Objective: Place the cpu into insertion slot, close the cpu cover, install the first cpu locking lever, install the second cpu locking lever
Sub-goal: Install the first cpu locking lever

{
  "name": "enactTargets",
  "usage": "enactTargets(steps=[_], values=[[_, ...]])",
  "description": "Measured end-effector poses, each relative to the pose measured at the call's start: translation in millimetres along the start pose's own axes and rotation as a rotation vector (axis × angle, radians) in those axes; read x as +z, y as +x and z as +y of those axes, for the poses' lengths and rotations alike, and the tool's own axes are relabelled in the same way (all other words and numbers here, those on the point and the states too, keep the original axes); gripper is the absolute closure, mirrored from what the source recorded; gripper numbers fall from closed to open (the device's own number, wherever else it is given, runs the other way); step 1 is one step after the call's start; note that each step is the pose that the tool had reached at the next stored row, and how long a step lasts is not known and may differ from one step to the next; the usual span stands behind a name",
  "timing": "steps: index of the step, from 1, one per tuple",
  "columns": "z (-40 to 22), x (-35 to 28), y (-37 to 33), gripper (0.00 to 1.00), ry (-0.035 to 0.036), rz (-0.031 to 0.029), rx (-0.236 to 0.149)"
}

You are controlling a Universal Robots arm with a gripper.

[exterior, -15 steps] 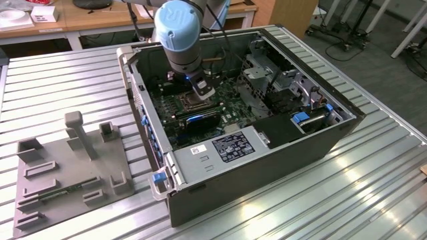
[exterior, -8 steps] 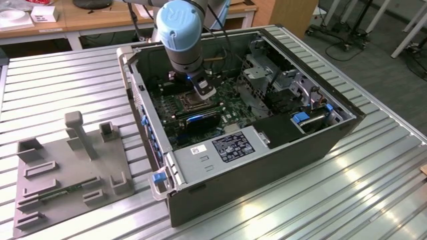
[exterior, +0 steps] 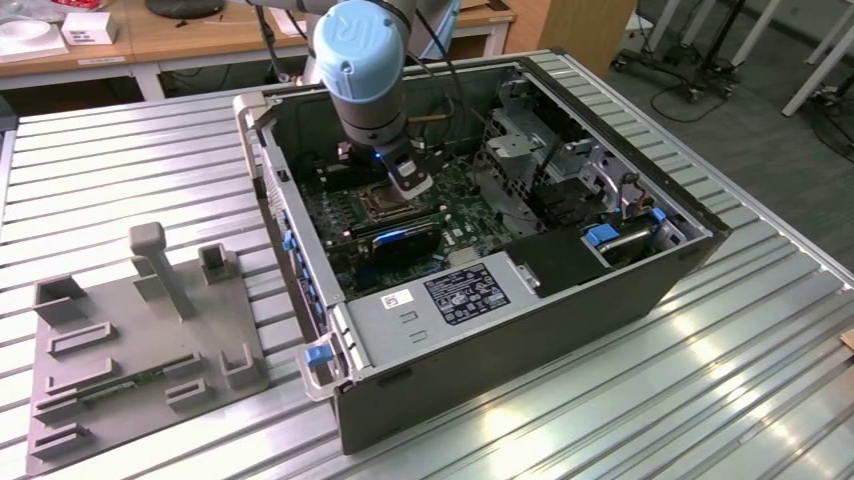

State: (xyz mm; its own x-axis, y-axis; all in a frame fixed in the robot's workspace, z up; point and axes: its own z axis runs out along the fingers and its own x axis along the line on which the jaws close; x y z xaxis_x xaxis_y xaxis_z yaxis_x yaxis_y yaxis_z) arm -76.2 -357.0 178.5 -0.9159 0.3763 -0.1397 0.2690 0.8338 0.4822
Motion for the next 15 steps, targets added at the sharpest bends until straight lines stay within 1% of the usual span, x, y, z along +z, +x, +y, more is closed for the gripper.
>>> enactTargets(steps=[3, 6, 8, 15], values=[[0.1, 0.1, -0.3, 0.89, 0.0000, -0.0001, 0.000], [0.2, 0.2, -0.4, 0.89, 0.0028, -0.0008, -0.001], [0.1, 0.1, -0.4, 0.89, 0.0034, -0.0009, -0.001], [0.0, 0.3, -0.3, 0.89, 0.0034, -0.0010, -0.001]])
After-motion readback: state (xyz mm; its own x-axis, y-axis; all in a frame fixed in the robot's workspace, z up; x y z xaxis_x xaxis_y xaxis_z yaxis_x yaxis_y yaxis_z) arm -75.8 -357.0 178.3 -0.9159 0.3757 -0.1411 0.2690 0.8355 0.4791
